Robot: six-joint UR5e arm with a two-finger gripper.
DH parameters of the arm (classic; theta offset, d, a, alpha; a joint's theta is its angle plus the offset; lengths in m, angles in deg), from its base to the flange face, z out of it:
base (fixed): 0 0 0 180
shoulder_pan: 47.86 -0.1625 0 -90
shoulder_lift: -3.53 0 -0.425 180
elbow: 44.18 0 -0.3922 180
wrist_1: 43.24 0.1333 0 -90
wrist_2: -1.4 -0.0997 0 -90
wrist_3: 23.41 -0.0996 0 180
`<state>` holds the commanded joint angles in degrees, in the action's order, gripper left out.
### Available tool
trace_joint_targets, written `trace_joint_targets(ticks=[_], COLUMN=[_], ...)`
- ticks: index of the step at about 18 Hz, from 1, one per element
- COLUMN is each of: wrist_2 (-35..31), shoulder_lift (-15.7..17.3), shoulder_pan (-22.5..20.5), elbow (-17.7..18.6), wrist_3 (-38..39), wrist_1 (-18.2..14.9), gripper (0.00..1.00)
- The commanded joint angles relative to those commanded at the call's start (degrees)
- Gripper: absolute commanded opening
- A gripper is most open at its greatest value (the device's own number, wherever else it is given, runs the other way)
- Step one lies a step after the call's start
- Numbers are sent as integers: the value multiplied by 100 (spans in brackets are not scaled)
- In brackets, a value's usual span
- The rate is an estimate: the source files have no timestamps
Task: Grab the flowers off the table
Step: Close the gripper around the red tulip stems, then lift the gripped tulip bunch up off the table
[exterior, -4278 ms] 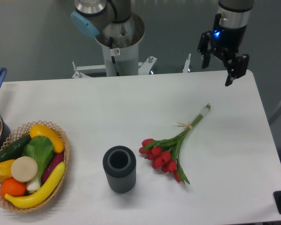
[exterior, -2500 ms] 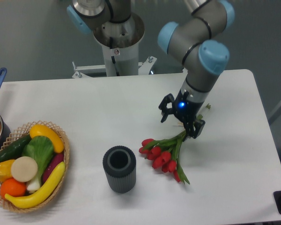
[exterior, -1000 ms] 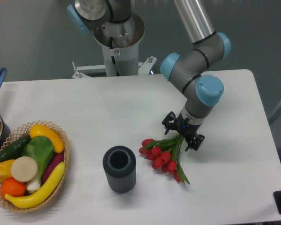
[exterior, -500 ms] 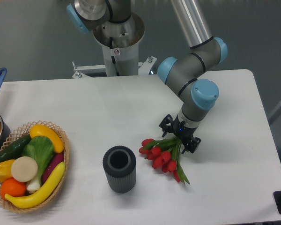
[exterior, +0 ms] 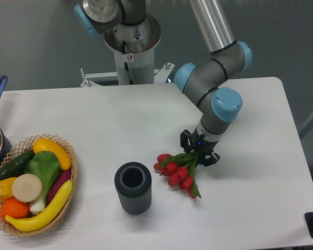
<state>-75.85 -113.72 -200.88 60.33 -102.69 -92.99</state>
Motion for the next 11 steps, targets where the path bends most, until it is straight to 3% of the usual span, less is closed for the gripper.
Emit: trace_joint_targets(ticks=[6,11], wrist_2=[26,342], shoulder_lift=[193,790], shoulder_pan=[-166,-325], elbow=[-184,-220], wrist_3=[-17,-9], wrist_1=[-26,-35], gripper=[31,33])
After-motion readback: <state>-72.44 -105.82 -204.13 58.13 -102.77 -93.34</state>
